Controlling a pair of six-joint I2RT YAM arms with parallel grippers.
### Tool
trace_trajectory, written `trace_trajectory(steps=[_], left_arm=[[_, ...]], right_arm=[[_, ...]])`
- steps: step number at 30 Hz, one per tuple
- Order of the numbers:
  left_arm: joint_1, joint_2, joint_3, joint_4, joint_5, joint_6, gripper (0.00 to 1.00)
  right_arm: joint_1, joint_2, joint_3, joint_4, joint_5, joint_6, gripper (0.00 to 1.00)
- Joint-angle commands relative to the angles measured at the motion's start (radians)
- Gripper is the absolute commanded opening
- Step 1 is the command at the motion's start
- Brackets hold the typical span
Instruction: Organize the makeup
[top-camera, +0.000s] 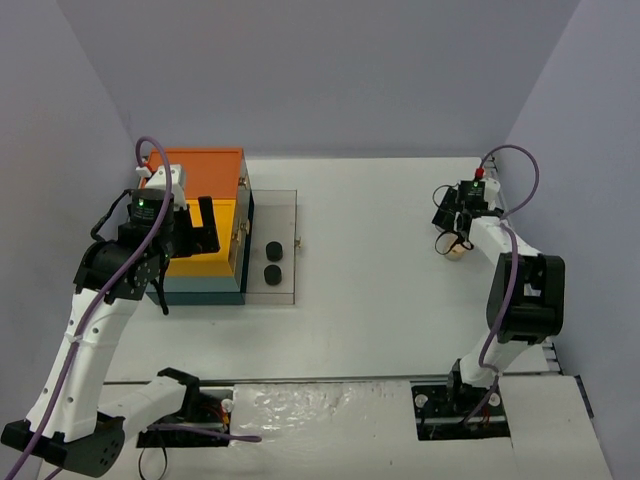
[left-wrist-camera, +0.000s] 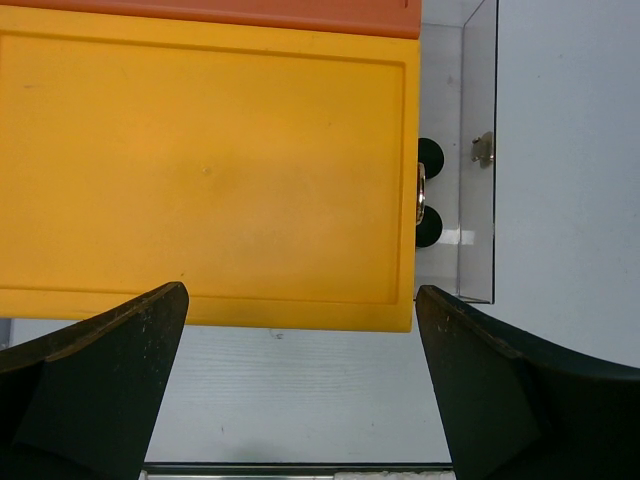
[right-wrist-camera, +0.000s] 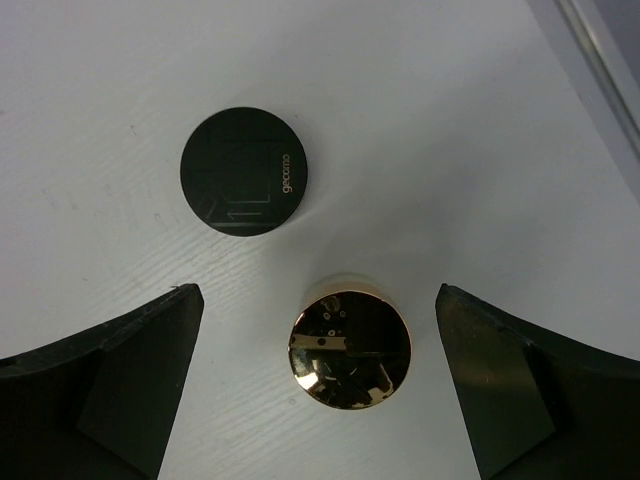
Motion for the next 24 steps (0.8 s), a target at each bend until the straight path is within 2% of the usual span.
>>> trace_trajectory(steps=[1,5,10,13,20,23,24], left_arm=[[0.011,-0.014,0.013,0.042,0.0,0.002,0.97],[0.011,-0.019,0.009,0.044,0.002,0.001,0.97],[0.011,-0.02,0.008,0.041,0.008,0.001,0.97],[0.011,-0.02,0.006,0.043,0.011,0.001,0.97],[0.011,-0.014,0.006,0.047,0.029,-0.001,0.97],[0.011,-0.017,0.005,0.045,0.031,-0.001,0.97],[0.011,-0.019,0.005,0.044,0.031,-0.001,0.97]], right_arm=[[-0.012,0.048,-0.011,0.01,-0.031,0.04,1.0],[-0.015,0.083,-0.03,0.01,-0.038,0.045,0.96],[-0.015,0.083,-0.053,0.012,-0.042,0.049,0.86],[-0.013,0.081,-0.063,0.014,-0.04,0.035,0.71],[0.0,0.082,-0.08,0.03,-0.003,0.017,0.29],[0.035,0.073,-0.08,0.032,0.013,-0.006,0.1],[0.054,0.072,-0.079,0.032,0.016,-0.008,0.06]])
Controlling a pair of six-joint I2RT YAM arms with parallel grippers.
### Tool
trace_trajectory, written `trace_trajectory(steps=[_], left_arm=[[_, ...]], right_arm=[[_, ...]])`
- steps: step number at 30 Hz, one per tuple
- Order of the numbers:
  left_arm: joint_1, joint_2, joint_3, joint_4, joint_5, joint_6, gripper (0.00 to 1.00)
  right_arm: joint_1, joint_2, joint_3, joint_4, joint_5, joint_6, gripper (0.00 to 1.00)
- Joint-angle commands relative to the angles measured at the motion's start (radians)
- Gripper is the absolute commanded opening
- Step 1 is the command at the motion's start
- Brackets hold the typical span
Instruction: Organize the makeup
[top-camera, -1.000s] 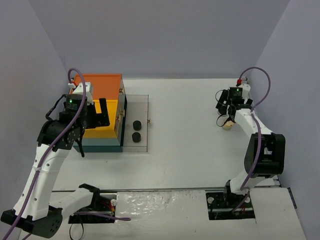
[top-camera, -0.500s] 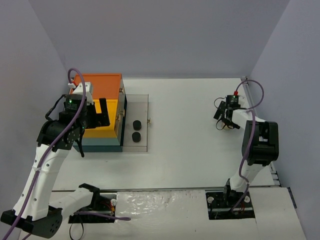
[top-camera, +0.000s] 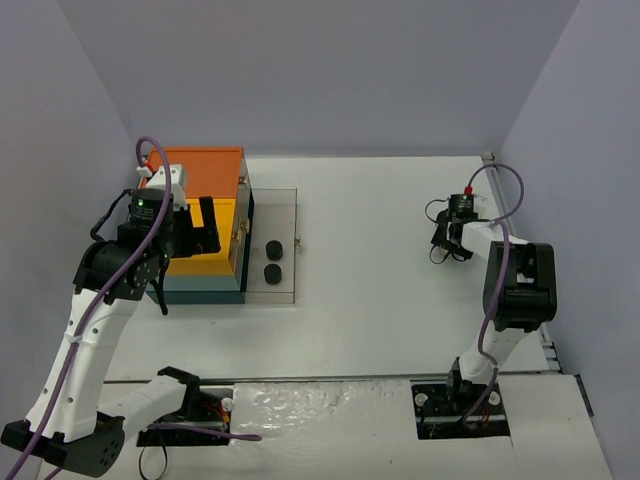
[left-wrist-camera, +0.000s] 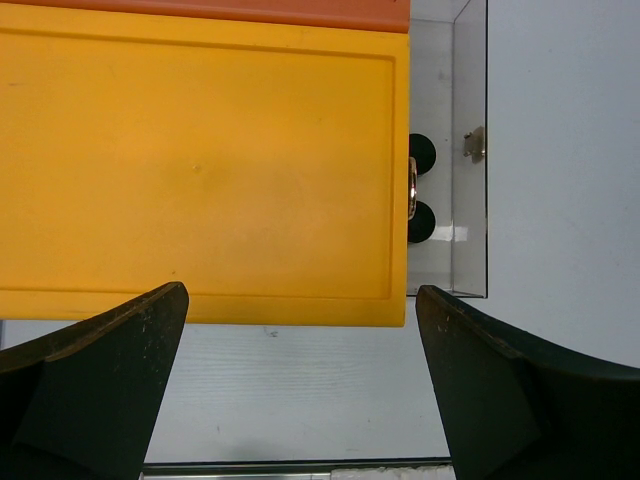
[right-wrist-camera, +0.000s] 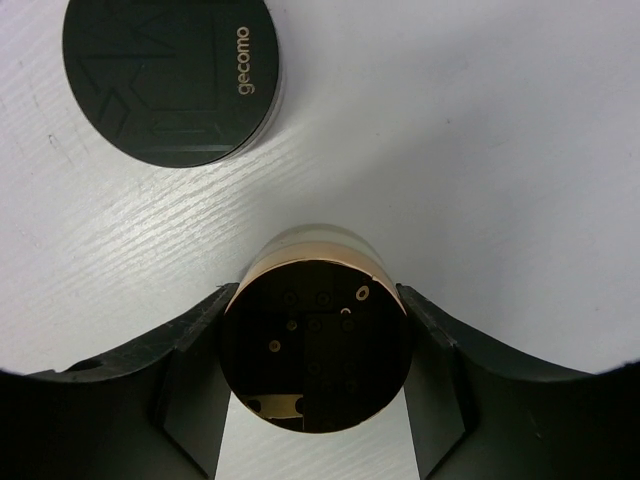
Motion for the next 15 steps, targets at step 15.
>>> trace_trajectory(steps=[15], left_arm=[[0.012,-0.029,0.024,-0.002,-0.006,-0.001,0.97]], right_arm=[[0.662,0.028,0.48,0.072,-0.202,-0.306,0.0]])
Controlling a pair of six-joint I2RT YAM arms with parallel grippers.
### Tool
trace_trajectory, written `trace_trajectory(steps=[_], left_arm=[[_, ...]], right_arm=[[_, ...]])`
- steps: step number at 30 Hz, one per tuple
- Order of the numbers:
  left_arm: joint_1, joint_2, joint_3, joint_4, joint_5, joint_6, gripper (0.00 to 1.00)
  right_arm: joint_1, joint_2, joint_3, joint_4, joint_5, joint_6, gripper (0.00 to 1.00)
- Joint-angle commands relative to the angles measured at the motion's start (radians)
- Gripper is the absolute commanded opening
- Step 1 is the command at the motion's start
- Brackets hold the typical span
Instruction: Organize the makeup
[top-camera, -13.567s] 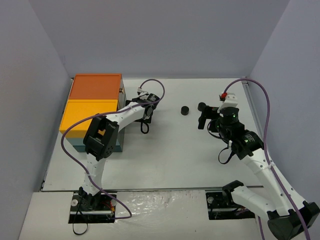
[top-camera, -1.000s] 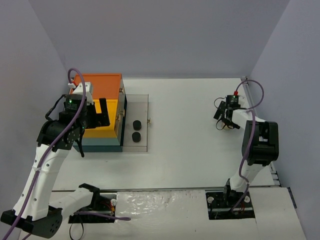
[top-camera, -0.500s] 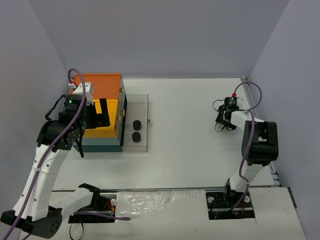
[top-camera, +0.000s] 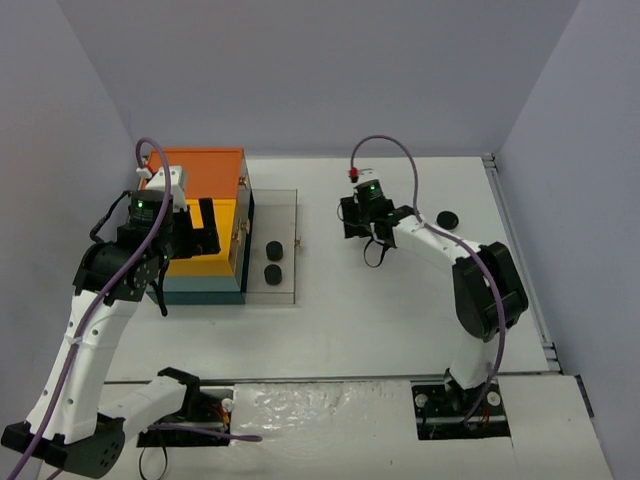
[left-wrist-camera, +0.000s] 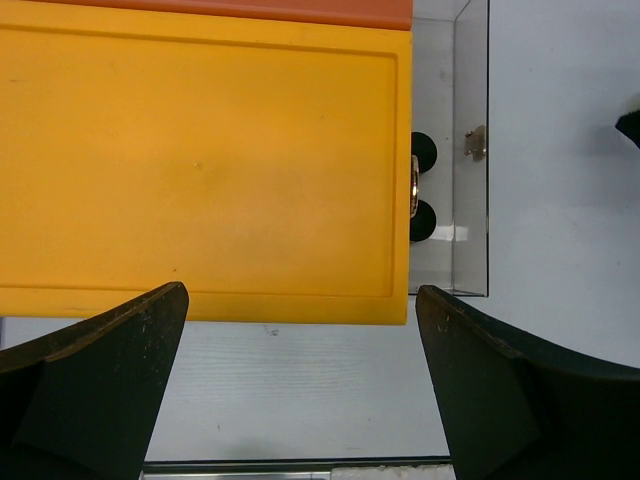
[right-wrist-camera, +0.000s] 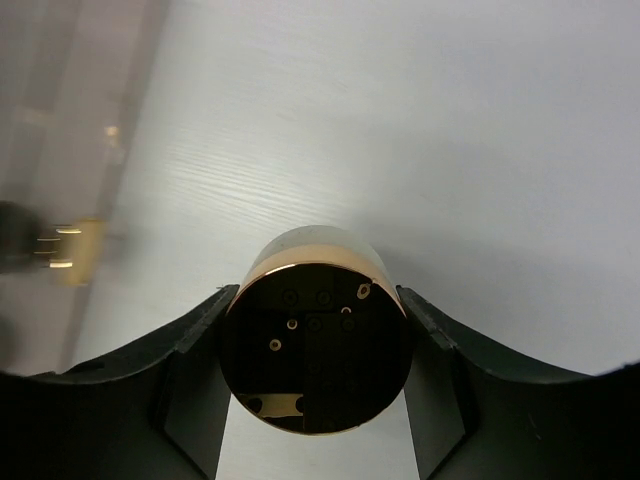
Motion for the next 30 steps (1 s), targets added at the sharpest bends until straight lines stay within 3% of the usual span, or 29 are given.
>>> trace_trajectory(steps=[1,9,13,17,19,23,30], left_arm=[[0.008,-0.027,0.025,-0.004,-0.012,-0.001,0.97],[0.008,-0.053,0.032,-0.054,-0.037,-0.013,0.97],[0.008,-0.063,0.041,-0.079,-0.057,-0.013,0.97],[0.008,-0.068,0.045,-0.093,-0.074,-0.012,0.97],[0.01,-0.068,0.044,-0.095,-0.075,-0.012,0.97],[0.008,-0.065,0.035,-0.089,-0.069,-0.013,0.97],[0.008,-0.057,0.031,-0.068,-0.061,-0.018,0.97]], right_arm=[[0.124,0.052,0.28,0.094,-0.118,-0.153,0.0],[0.22,0.363,0.628,0.083,-0.195,-0.226,0.05],[0.227,0.458,0.706,0.08,-0.181,-0.242,0.06],[0.231,0.518,0.736,0.081,-0.179,-0.259,0.15],[0.232,0.533,0.741,0.082,-0.184,-0.273,0.24],[0.232,0.557,0.743,0.077,-0.167,-0.291,0.55],[0.235,0.516,0.704,0.079,-0.109,-0.292,0.84]])
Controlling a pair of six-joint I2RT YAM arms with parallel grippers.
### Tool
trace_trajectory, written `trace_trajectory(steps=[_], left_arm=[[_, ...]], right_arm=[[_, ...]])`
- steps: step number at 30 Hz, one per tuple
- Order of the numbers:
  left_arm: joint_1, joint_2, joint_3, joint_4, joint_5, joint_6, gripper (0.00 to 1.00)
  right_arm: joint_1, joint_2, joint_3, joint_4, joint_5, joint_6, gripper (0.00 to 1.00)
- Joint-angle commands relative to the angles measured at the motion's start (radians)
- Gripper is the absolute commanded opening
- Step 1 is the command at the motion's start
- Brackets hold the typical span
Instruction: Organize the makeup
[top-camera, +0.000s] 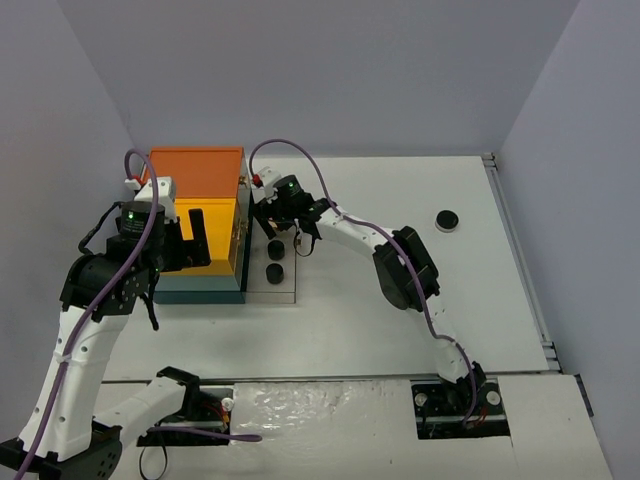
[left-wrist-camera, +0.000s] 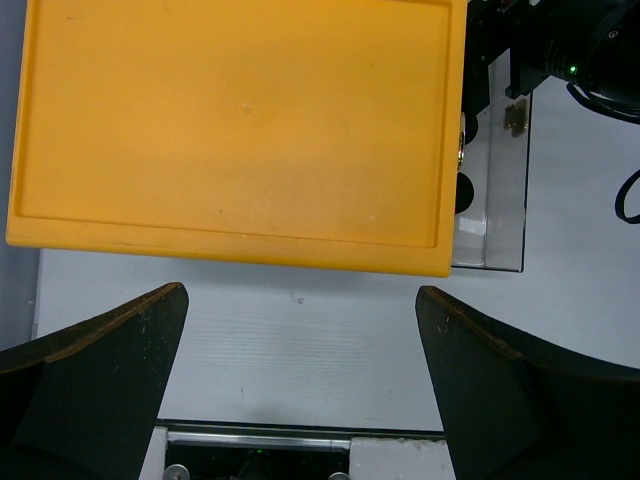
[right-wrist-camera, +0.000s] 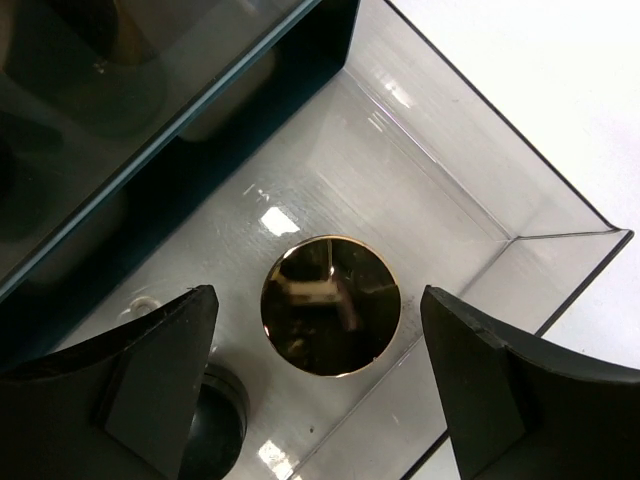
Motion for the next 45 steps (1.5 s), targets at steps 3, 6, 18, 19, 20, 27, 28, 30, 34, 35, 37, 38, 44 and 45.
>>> trace_trajectory(steps=[3,6,18,19,20,27,28,30,34,35,37,38,44,45], left_arm=[[0.007,0.011,0.033,0.042,-0.001,-0.013,0.97],[0.007,0.01,0.034,0.045,0.003,-0.014,0.97],[0.007,0.013,0.015,0.081,0.03,-0.019,0.97],[0.007,0.014,0.013,0.084,0.031,-0.019,0.97],[0.007,0.014,0.012,0.086,0.032,-0.019,0.97],[0.007,0.022,0.009,0.097,0.037,-0.021,0.97],[0.007,0.024,0.008,0.097,0.037,-0.021,0.97],[0.007,0.025,0.007,0.096,0.038,-0.024,0.97],[0.007,0.026,0.009,0.09,0.037,-0.025,0.97],[0.007,0.026,0.01,0.085,0.035,-0.025,0.97],[0.007,0.026,0.013,0.083,0.032,-0.025,0.97],[0.007,0.026,0.013,0.08,0.028,-0.025,0.97],[0.007,0.027,0.009,0.071,0.014,-0.027,0.97],[0.007,0.028,0.009,0.07,0.012,-0.027,0.97]], right_arm=[[-0.007,-0.099,0.0,0.037,0.082,-0.02,0.87],[-0.009,-0.17,-0.032,0.039,0.124,-0.015,0.87],[-0.328,-0.553,-0.422,0.039,0.327,0.158,0.97],[-0.374,-0.571,-0.463,0.036,0.321,0.169,0.97],[-0.412,-0.59,-0.511,0.036,0.31,0.187,0.97],[-0.668,-0.566,-0.615,0.034,0.245,0.239,0.99],[-0.688,-0.551,-0.612,0.034,0.236,0.243,0.99],[-0.723,-0.52,-0.6,0.033,0.218,0.257,0.99],[-0.776,-0.442,-0.575,0.034,0.216,0.29,0.99],[-0.786,-0.421,-0.57,0.034,0.216,0.299,0.99],[-0.796,-0.393,-0.562,0.034,0.205,0.302,0.99],[-0.805,-0.368,-0.555,0.034,0.197,0.304,0.99],[-0.829,-0.299,-0.537,0.034,0.161,0.299,0.91],[-0.832,-0.292,-0.537,0.034,0.154,0.3,0.89]])
